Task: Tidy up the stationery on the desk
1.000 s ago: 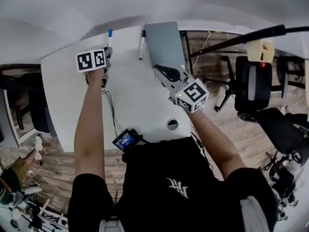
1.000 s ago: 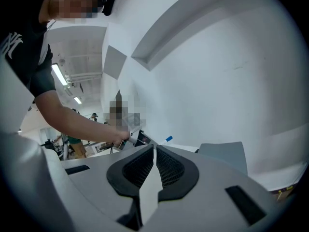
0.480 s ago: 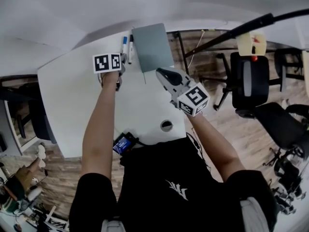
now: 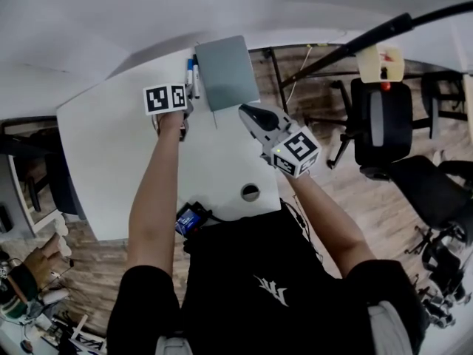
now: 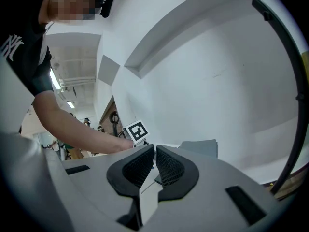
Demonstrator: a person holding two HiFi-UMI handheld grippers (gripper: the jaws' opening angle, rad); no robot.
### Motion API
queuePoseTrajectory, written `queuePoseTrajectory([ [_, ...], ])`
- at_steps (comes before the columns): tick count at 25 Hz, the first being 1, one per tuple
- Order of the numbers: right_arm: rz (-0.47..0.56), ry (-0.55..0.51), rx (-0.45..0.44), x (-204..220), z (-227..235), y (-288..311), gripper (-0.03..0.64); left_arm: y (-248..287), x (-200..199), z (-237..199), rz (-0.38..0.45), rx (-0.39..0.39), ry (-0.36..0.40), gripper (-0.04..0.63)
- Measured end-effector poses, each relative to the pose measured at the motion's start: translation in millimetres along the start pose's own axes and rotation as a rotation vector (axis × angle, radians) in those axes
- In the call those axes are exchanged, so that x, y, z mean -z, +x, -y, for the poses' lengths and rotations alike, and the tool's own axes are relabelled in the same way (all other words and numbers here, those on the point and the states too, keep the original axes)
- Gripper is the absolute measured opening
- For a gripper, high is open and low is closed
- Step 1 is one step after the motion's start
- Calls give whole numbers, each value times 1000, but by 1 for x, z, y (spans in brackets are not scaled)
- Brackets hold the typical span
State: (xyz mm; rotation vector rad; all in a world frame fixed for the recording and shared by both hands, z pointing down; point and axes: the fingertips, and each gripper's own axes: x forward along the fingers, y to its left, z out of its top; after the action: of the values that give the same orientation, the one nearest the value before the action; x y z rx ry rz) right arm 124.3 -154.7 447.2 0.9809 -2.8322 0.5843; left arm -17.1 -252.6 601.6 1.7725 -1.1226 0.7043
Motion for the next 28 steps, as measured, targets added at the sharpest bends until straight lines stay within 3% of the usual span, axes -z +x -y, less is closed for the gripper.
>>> queuePoseTrajectory([
  [7, 1, -2, 0, 1, 1, -8, 40, 2, 4, 4, 12, 0, -1, 78],
  [11, 0, -2, 1, 3, 1, -13, 40, 2, 5, 13, 26, 39, -10, 132],
  [21, 2, -5, 12, 6, -3, -28, 40, -4, 1, 26, 98, 82, -12, 140],
  [28, 8, -12, 20, 6, -5, -38, 40, -6, -1, 33, 102, 96, 16, 140],
])
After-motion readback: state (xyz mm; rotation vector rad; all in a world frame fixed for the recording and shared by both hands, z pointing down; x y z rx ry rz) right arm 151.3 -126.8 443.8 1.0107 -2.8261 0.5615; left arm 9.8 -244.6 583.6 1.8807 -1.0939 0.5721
